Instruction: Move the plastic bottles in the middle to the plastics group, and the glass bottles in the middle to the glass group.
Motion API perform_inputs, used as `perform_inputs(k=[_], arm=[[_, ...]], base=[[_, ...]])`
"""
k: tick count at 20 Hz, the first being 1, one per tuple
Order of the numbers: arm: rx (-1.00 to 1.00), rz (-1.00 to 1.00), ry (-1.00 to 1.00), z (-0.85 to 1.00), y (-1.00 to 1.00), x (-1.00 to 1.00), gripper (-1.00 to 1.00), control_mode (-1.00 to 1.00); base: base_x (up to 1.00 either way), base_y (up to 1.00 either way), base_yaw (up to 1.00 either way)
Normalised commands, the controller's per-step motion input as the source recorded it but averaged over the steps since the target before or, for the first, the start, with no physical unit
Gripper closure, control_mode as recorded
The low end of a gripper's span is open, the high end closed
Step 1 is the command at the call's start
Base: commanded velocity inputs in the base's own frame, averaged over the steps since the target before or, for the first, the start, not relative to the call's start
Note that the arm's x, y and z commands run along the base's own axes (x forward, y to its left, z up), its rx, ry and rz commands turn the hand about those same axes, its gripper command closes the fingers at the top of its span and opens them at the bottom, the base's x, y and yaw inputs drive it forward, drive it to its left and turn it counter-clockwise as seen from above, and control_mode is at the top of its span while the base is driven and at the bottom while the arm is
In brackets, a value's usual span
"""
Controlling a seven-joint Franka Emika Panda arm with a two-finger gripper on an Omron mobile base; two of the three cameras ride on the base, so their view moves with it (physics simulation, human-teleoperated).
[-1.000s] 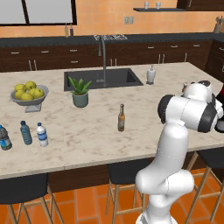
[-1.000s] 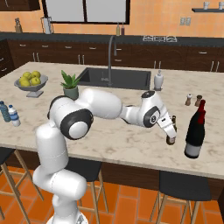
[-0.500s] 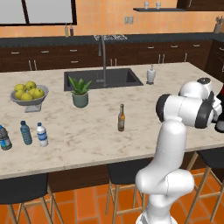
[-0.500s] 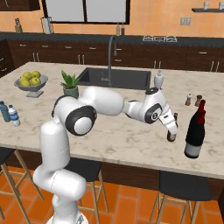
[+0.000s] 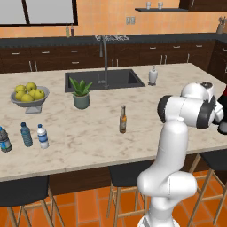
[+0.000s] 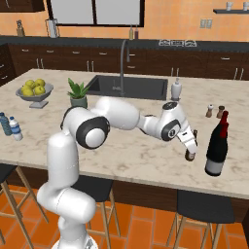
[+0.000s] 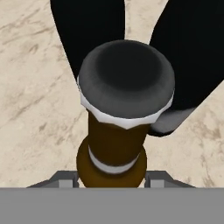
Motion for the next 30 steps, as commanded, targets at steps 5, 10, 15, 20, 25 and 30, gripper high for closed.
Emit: perform_inputs(k=[5,10,15,20,25,30], arm=[[0.00,0.00,0.00,-0.04,0.00,0.00,1.00,-1.00],[-0.04,0.00,0.00,-0.06,0.00,0.04,1.00,-1.00],[0.00,0.00,0.00,-0.08,0.00,0.00,1.00,-1.00],[0.00,0.00,0.00,-0.04,0.00,0.00,1.00,-1.00],[0.00,0.00,0.00,-0.27,0.00,0.00,1.00,-1.00],[0.00,0.00,0.00,-0.13,0.00,0.00,1.00,-1.00]], base=[[0.00,0.00,0.00],[0.00,0.00,0.00],[0.00,0.00,0.00],[0.00,0.00,0.00],[0.00,0.00,0.00],[0.00,0.00,0.00]])
